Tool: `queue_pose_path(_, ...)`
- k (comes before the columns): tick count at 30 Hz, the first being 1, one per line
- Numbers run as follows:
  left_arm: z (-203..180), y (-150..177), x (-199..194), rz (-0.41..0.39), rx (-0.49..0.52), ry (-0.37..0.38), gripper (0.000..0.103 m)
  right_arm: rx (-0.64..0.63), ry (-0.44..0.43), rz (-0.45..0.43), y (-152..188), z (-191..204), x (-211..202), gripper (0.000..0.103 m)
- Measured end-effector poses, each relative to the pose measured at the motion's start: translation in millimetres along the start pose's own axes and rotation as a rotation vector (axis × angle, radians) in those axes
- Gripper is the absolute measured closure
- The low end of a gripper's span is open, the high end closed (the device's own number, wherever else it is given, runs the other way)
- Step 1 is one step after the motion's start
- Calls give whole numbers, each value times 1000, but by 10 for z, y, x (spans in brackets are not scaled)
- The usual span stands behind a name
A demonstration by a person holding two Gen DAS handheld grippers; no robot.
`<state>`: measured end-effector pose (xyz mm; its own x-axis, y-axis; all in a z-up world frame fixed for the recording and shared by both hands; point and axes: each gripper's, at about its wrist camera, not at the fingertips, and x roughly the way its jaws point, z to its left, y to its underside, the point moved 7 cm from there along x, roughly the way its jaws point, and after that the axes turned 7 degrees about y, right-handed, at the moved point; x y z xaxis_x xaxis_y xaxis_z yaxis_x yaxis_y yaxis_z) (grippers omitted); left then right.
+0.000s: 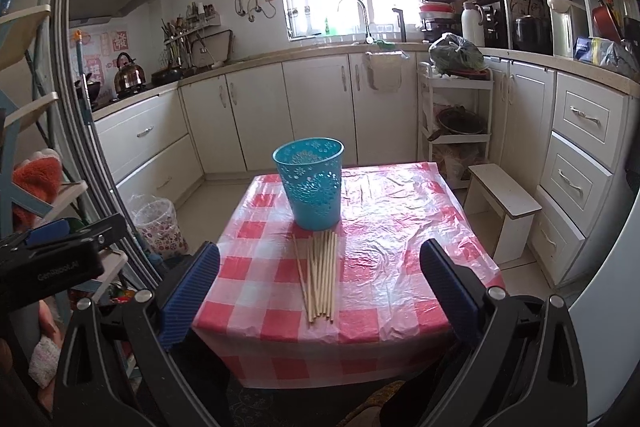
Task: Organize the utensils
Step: 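Move both tools toward the bundle of wooden sticks beside the blue basket, then lower the left tool onto one wooden stick and close its fingers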
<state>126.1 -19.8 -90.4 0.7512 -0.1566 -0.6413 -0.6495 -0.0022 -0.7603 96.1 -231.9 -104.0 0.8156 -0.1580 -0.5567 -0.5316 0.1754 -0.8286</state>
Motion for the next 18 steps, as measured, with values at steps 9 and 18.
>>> queue_pose_path(9, -167, 168, 1088, 131, 9, 26, 8, -37, -14, 258, 336, -283, 1536, 43)
queue_pose_path(18, -190, 304, 1902, 276, -58, 42, 8, -95, -48, 391, 497, -43, 2575, 74)
